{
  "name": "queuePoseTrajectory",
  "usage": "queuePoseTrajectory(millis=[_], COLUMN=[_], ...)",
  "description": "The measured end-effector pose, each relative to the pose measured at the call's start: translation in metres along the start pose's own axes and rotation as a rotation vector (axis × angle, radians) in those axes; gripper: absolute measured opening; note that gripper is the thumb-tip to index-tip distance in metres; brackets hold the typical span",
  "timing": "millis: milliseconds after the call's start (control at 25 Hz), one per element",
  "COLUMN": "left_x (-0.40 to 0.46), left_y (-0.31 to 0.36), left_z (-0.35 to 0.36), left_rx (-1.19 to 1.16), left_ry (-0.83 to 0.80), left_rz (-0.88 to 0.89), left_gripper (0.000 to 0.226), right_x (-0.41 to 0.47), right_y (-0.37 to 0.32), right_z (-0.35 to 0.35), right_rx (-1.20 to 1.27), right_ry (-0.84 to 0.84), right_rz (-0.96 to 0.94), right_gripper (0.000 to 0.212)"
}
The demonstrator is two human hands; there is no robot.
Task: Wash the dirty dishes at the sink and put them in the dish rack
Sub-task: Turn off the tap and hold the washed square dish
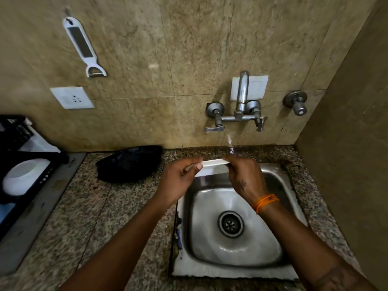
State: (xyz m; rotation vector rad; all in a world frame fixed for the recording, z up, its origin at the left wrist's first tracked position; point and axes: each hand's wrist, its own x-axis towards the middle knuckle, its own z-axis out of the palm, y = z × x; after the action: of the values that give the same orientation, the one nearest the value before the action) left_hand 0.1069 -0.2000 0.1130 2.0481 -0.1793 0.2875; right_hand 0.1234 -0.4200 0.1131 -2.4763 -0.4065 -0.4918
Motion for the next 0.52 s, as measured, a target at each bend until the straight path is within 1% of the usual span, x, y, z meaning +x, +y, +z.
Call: queuePoseTrajectory(millis=[80, 160, 240, 320, 400, 520], left_x=[-0.003, -0.008, -0.017, -0.026, -0.041, -0.067], left_y=[-0.007, -0.012, -0.018, -0.022, -0.025, -0.026], left_z=[-0.032, -0.067, -0.118, -0.177, -0.240, -0.328], left_rx=[-0.022, 0.038, 0.095, 0.117, 0.151, 0.266], left_ry=[0.030, 0.107, 0.199, 0.289, 0.418, 0.611], left_rz=[-0.076, -0.091, -0.138, -0.207, -0.213, -0.186], left_gripper=[0.024, 0.025, 0.026, 0.028, 0.027, 0.024], right_x=[0.012, 0.026, 0.045, 0.066, 0.087, 0.113], right_y=[-0.022, -0.050, -0.092, -0.146, -0.209, -0.305], right_z=[0.015, 0.030, 0.054, 0.083, 0.114, 0.158], right_rx=[0.040, 0.111, 0.165, 0.185, 0.222, 0.474], right_ry=[0.004, 0.008, 0.010, -0.029, -0.049, -0.073], right_rz=[-0.072, -0.124, -0.187, -0.258, -0.340, -0.377], right_gripper=[0.032, 0.034, 0.037, 0.042, 0.044, 0.037])
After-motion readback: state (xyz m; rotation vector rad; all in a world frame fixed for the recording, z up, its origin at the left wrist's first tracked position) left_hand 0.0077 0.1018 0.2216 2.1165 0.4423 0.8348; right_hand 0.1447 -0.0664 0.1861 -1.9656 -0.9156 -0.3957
